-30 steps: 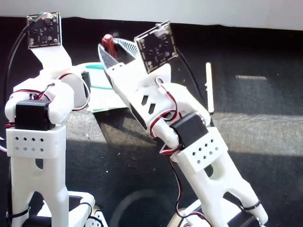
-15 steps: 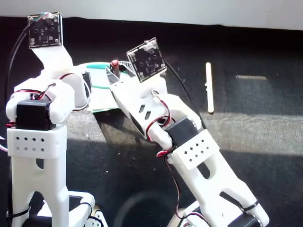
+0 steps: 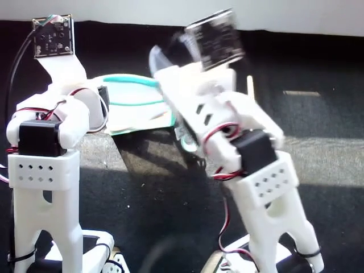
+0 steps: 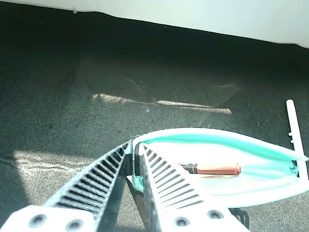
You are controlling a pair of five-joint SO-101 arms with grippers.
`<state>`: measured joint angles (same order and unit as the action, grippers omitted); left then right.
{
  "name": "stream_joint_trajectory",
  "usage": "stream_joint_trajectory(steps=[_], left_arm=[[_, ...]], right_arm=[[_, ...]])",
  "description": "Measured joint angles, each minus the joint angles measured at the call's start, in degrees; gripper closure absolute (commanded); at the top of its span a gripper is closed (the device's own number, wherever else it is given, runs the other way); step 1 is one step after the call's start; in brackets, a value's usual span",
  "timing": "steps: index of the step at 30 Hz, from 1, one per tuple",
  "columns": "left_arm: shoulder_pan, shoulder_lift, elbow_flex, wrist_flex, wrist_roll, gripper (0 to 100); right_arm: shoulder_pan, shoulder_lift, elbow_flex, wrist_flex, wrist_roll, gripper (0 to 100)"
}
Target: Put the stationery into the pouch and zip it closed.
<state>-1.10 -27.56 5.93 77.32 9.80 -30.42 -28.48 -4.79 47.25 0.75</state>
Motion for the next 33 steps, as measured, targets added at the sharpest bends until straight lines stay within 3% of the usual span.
stream_joint_trajectory(steps=[6, 10, 20, 33], left_arm=[[0.00, 0.00, 0.00, 0.00, 0.00, 99], [0.00, 0.00, 0.00, 0.00, 0.00, 99], [0.00, 0.00, 0.00, 0.00, 0.00, 99], [0.00, 0.00, 0.00, 0.00, 0.00, 99]], right_arm=[[20.40, 4.40, -3.87, 0.09, 0.09, 81.5], [28.13, 16.79, -3.34, 0.09, 0.09, 81.5], [29.98, 55.21, -24.44, 2.73, 0.09, 81.0], [31.56, 85.63, -51.87, 8.88, 0.09, 81.0]])
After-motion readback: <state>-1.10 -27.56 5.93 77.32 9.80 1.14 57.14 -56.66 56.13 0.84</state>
